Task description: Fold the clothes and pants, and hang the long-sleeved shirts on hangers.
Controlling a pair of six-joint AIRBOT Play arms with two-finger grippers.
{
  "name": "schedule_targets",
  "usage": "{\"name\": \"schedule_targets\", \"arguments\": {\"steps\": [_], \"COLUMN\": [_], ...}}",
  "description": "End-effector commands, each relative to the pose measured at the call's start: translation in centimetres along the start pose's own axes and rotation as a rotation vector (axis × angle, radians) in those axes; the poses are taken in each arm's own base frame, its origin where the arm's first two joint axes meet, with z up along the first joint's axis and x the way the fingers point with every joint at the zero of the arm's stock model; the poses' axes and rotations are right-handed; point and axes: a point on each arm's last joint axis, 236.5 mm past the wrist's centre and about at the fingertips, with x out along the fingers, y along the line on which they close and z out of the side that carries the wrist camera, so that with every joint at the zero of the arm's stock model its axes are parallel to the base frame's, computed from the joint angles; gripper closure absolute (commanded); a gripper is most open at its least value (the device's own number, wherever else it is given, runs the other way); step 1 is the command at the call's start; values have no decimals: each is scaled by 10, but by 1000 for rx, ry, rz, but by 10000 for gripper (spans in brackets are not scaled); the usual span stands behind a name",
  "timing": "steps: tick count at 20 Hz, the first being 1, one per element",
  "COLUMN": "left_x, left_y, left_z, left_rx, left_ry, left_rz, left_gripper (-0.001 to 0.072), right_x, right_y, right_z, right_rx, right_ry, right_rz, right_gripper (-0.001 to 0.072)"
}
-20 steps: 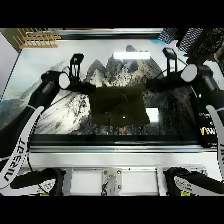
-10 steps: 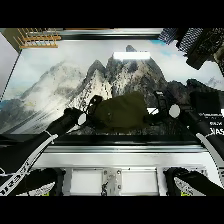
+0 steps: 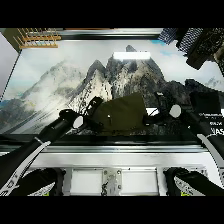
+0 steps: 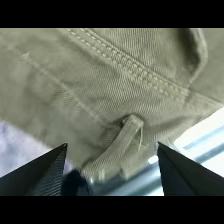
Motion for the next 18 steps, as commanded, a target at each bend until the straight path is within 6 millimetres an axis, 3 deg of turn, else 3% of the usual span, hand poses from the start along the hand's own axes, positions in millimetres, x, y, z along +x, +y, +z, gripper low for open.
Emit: {"name": "schedule_targets", "arguments": {"steps": [1, 4, 5, 7, 8, 10, 13, 16, 18], "left_x": [-50, -78, -84, -91, -93, -96, -93, -90, -84], "left_y": [7, 8, 8, -1, -6, -19, -23, -24, -24], "left_z": [3, 8, 10, 17, 21, 27, 26, 27, 25], "left_rx": [-59, -124, -151, -222, -240, -289, -319, -329, -336], "left_ry": [-46, -128, -161, -233, -270, -317, -320, -312, -291], "left_rz": [-3, -11, -18, -68, -100, -172, -199, -207, -207], "left_gripper": [133, 148, 252, 613, 687, 687, 687, 687, 686], "right_x": [-35, -55, -53, -38, -25, 3, 37, 56, 63], "right_y": [0, -15, -25, -49, -58, -64, -50, -25, 3], "right_z": [12, 31, 34, 37, 38, 41, 45, 54, 63], "right_rx": [-20, 18, 46, 109, 143, 189, 197, 160, 136], "right_ry": [16, -27, -24, -7, 9, 34, 67, 101, 107], "right_rz": [35, 138, 175, 226, 262, 352, 474, 520, 567], "right_gripper": [48, 47, 47, 47, 47, 48, 54, 55, 55]}}
